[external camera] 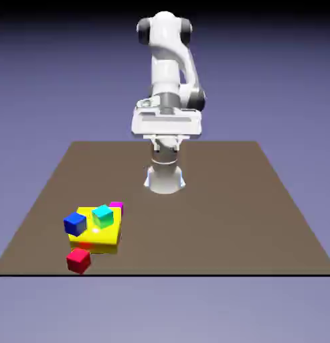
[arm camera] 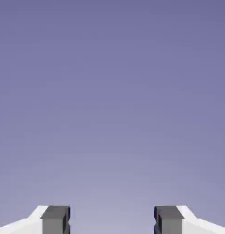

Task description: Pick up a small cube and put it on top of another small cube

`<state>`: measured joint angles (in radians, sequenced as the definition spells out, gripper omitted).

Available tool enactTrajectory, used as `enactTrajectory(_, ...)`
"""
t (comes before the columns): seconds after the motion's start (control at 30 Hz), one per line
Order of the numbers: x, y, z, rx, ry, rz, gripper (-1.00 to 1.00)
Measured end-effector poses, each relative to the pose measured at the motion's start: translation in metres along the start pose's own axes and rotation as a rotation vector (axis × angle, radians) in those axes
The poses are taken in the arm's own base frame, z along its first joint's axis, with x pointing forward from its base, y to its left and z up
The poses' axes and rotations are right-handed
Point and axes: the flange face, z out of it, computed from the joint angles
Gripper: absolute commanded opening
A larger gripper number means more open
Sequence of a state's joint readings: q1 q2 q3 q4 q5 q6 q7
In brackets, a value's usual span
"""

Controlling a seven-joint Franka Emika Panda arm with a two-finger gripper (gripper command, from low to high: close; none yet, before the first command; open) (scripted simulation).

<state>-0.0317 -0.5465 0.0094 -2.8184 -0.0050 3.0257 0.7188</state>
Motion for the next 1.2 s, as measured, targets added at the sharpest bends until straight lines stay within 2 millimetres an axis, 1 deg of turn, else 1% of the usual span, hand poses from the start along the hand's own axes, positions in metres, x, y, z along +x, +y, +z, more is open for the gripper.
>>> enactTrajectory(0.1, 0.002, 0.042, 0.026, -0.120, -0.043, -0.007, 0.00)
enactTrajectory(0.2, 0.000, 0.086, 0.047, -0.230, -0.099, -0.006, 0.00)
enactTrajectory(0.37, -0.012, 0.162, 0.073, -0.388, -0.219, 0.012, 0.00)
enactTrajectory(0.47, -0.025, 0.206, 0.082, -0.463, -0.305, 0.033, 0.00)
enactTrajectory(0.57, -0.042, 0.249, 0.087, -0.523, -0.399, 0.061, 0.00)
enactTrajectory(0.67, -0.063, 0.287, 0.088, -0.565, -0.498, 0.095, 0.00)
enactTrajectory(0.77, -0.087, 0.322, 0.086, -0.588, -0.601, 0.134, 0.00)
enactTrajectory(0.83, -0.089, 0.324, 0.086, -0.589, -0.606, 0.137, 0.00)
enactTrajectory(0.93, -0.097, 0.335, 0.102, -0.591, -0.601, 0.144, 0.00)
enactTrajectory(1.13, -0.126, 0.355, 0.133, -0.589, -0.606, 0.137, 0.00)
enactTrajectory(1.17, -0.128, 0.356, 0.134, -0.589, -0.606, 0.137, -1.00)
enactTrajectory(1.2, -0.128, 0.356, 0.134, -0.589, -0.606, 0.137, -1.00)
